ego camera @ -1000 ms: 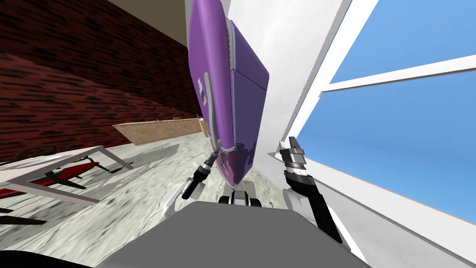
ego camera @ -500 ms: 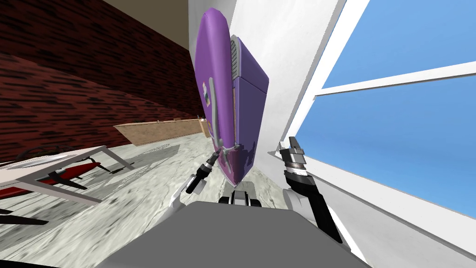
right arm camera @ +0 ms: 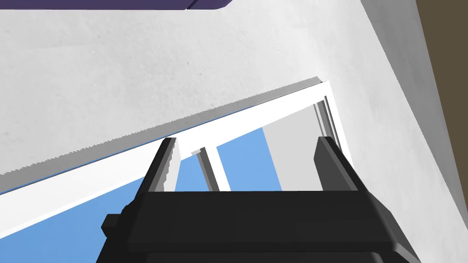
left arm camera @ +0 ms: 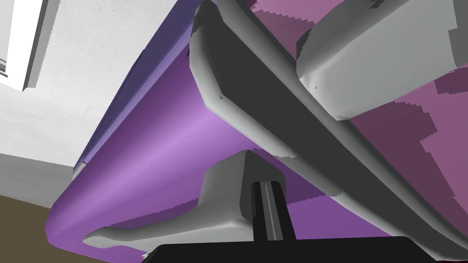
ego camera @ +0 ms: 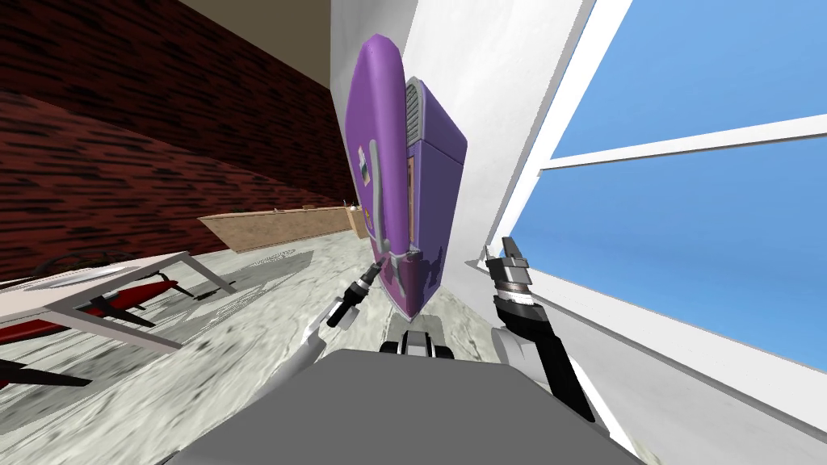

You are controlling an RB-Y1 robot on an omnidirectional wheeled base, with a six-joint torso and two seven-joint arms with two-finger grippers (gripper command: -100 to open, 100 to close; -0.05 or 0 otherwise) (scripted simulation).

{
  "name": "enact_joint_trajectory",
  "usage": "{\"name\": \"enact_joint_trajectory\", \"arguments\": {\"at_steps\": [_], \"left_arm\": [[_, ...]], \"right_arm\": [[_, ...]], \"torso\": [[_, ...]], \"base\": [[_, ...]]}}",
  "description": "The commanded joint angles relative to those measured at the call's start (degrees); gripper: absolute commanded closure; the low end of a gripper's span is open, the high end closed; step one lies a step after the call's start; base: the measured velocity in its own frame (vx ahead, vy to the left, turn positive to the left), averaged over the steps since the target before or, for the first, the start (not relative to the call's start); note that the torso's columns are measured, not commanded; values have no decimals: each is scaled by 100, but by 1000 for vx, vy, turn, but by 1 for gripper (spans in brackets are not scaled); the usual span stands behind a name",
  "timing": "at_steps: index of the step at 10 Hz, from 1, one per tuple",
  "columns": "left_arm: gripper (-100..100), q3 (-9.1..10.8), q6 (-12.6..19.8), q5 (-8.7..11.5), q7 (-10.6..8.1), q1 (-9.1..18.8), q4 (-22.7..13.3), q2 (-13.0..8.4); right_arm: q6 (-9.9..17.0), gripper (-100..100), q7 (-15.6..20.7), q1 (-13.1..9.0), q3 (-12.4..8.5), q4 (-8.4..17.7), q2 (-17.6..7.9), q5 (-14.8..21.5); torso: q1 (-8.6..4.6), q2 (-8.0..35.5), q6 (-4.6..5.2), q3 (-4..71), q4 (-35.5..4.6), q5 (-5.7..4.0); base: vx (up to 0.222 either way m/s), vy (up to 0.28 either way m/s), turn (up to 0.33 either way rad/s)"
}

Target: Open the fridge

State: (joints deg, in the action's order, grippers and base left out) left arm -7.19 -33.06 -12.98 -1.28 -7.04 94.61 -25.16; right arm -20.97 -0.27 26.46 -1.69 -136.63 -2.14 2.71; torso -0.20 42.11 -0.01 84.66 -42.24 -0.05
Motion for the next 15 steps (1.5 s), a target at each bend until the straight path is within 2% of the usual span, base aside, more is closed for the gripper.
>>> {"name": "enact_joint_trajectory", "arguments": {"at_steps": [1, 3, 4, 5, 7, 8, 10, 12, 13, 14, 15], "left_arm": [[100, -120, -386, 152, -176, 450, -470, -260], [100, -120, -386, 152, -176, 487, -793, -260], [100, -238, -657, 304, -357, 758, -957, -523], [100, -238, -763, 304, -357, 919, -1140, -523], [100, -238, -763, 304, -357, 959, -1497, -523], [100, -355, -1069, 456, -538, 1237, -1704, -785], [100, -355, -1141, 456, -538, 1432, -1982, -785], [100, -355, -1141, 456, -538, 1432, -2194, -785], [100, -473, -1414, 607, -719, 1702, -2400, -1048], [100, -473, -1518, 607, -719, 1860, -2566, -1048], [100, -473, -1518, 607, -719, 1905, -2681, -1048]], "right_arm": [[0, 0, 0, -1, 0, 0, 0, 0], [0, 0, 0, 0, 0, 0, -1, 0], [0, 0, 0, 0, 0, 0, 0, 0], [0, 0, 0, -1, 0, 0, -1, 0], [0, 0, 0, 0, 0, 0, 0, 0], [0, 0, 0, 0, 0, 0, 0, 0], [0, 0, 0, -1, -1, 0, -1, 0], [0, 0, 0, 0, 0, 0, 0, 0], [0, 0, 0, 1, 0, 0, 0, 0], [0, 0, 0, -1, 0, 0, 0, 0], [0, 0, 0, -1, -1, 0, -1, 0]], "torso": [[24, 17, 3, -7, -3, 4], [21, 14, -1, -9, -4, 7], [4, -4, 0, 3, 2, 2], [27, 21, 2, -9, -4, 5], [14, 16, -1, -11, -5, 4], [4, 0, 0, 0, 0, 1], [35, 33, 0, -20, -9, 10], [3, -1, 0, 1, 1, 1], [0, -6, 2, 5, 2, -1], [33, 33, 2, -16, -8, 7], [44, 44, -1, -27, -13, 13]], "base": [[-131, 104, -41], [-41, 45, 0], [-92, 86, -48], [-124, 91, -45], [-43, 34, 5], [-98, 76, -55], [-98, 82, -22], [-11, 10, 7], [-104, 71, -63], [-132, 108, -46], [-66, 60, 9]]}}
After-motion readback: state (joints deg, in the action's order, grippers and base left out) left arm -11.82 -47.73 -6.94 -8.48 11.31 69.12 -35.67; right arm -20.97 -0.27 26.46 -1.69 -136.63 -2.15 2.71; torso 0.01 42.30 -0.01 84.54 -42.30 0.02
